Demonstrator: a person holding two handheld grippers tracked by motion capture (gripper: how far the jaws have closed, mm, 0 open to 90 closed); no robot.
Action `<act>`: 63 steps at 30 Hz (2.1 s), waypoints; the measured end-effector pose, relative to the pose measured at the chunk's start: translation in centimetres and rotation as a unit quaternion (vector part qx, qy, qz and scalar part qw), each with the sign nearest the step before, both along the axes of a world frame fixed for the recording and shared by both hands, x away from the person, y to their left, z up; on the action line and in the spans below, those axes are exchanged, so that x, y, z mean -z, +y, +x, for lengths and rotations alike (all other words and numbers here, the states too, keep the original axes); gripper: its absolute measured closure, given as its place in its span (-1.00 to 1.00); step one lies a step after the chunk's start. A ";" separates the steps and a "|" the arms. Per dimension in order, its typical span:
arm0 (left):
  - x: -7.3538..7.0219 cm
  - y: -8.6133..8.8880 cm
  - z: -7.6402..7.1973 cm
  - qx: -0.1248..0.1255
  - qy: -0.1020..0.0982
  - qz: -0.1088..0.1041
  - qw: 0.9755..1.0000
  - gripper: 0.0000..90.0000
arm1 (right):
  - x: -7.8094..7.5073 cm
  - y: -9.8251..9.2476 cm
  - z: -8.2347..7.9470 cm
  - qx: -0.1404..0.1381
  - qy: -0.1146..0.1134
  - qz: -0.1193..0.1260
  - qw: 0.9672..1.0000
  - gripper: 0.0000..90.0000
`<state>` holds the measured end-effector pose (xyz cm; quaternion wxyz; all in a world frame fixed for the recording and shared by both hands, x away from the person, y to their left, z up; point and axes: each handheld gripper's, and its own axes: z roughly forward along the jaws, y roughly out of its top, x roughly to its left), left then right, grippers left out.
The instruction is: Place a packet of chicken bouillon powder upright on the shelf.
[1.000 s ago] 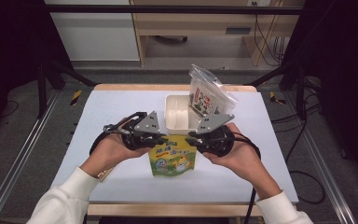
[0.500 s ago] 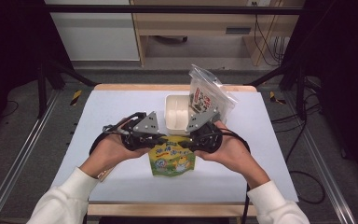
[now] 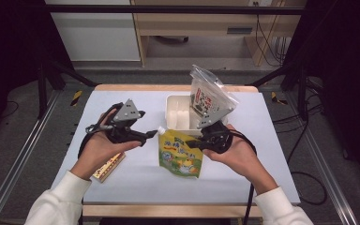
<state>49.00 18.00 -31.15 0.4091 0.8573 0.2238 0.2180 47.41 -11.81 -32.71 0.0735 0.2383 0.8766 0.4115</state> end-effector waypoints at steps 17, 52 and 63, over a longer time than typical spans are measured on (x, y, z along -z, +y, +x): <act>9.7 5.7 -3.3 -0.105 0.037 -0.014 0.994 -0.68 | -2.7 -2.1 -0.5 0.089 0.017 0.138 0.986 1.00; 13.4 8.9 -5.0 -0.174 0.050 -0.047 0.982 -0.69 | -5.7 -0.7 4.6 0.220 -0.019 0.217 0.951 1.00; 13.4 9.0 -4.9 -0.173 0.052 -0.052 0.982 -0.70 | -5.9 0.2 5.9 0.237 -0.027 0.235 0.942 1.00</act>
